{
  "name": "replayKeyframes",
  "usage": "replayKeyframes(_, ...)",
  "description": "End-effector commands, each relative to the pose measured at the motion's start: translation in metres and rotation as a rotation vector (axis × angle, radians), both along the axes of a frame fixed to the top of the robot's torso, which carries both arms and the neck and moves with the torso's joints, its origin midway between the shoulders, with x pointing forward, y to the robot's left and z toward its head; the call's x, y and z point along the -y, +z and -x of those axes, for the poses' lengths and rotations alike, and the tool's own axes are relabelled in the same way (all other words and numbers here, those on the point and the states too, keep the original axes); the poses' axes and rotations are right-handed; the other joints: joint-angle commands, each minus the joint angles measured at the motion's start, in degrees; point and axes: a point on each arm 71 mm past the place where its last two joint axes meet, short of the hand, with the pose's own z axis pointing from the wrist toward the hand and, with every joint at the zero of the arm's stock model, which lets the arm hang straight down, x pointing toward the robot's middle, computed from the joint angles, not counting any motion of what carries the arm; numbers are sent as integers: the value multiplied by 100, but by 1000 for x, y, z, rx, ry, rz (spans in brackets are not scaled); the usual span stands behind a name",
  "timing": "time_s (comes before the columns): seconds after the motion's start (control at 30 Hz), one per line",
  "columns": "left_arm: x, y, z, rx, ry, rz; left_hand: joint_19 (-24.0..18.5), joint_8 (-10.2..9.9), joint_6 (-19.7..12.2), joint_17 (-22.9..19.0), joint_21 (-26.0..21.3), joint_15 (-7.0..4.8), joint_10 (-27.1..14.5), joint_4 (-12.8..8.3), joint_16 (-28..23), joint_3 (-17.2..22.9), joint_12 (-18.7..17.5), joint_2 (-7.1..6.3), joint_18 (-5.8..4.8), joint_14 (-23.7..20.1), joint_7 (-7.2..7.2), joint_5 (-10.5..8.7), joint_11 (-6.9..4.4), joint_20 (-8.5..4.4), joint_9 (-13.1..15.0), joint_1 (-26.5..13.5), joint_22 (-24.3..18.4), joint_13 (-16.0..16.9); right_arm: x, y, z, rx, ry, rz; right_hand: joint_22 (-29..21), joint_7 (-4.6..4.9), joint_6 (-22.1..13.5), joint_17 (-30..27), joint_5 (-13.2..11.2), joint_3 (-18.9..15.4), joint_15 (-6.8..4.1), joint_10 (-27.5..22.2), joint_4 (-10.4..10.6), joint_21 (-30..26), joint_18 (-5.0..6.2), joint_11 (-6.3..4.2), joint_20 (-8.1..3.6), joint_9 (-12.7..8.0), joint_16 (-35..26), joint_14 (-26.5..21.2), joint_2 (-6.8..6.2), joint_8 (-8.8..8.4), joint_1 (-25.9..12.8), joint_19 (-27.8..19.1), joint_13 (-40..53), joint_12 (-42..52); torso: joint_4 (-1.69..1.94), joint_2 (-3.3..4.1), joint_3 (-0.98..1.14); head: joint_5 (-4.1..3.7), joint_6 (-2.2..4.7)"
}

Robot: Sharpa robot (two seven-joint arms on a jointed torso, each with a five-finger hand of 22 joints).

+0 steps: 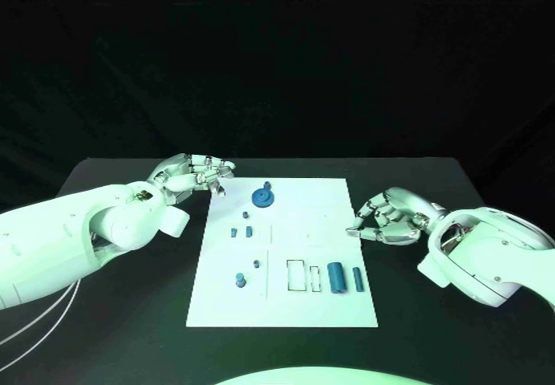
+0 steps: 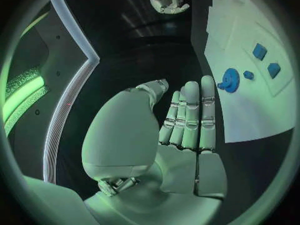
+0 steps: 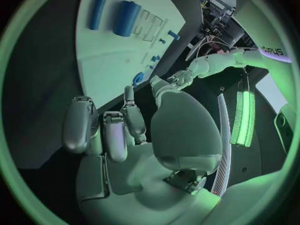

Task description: Assemble the parts on the task board

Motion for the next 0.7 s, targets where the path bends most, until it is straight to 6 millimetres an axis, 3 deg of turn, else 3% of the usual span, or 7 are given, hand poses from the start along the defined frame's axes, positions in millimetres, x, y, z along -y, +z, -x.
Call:
replayKeyframes(0.03, 1, 1, 1, 11, -7, 28, 5, 42, -41, -6, -42, 5, -36, 16, -32, -46, 45, -29, 79, -37, -9, 6, 6, 37, -9, -8, -13, -7, 7, -10, 6, -83, -61, 57, 1018, -33, -12, 784, 9, -144, -43, 106, 6, 135, -132, 0, -9, 11, 78, 456, 57, 76, -77, 95, 211, 120, -34, -40, 11, -73, -46)
replayKeyframes(0.17, 1, -2, 1, 7, -7, 32, 5, 47, -44, -6, -48, 6, -39, 28, -31, -59, 50, -33, 79, -38, -9, 2, 6, 39, -10, -22, -17, -7, 7, -18, 12, -105, -65, 83, 1055, -26, -66, 884, 13, -325, -38, 196, 10, 231, -149, 7, -7, -16, 126, 472, 124, 93, -133, 121, 410, 225, -40, -53, 22, -82, -88)
replayKeyframes(0.3, 1, -3, 2, 4, -9, 34, 5, 49, -45, -6, -51, 7, -41, 34, -30, -65, 53, -35, 79, -38, -9, 0, 7, 40, -10, -27, -19, -7, 2, -28, 17, -126, -57, 101, 1076, -22, -73, 934, 15, -441, -33, 257, 13, 296, -160, 12, -3, -37, 149, 480, 162, 99, -156, 139, 535, 291, -38, -53, 17, -102, -126)
replayKeyframes(0.7, 0, -4, 3, -8, -12, 38, 5, 60, -53, -5, -67, 11, -52, 64, -28, -94, 61, -42, 79, -42, -8, -5, 9, 44, -11, -56, -30, -9, -22, -49, 24, -179, 5, 112, 1092, -28, -50, 977, 22, -545, -33, 287, 4, 349, -168, 9, -1, -53, 169, 487, 214, 121, -136, 153, 606, 323, -36, -55, 15, -145, -162)
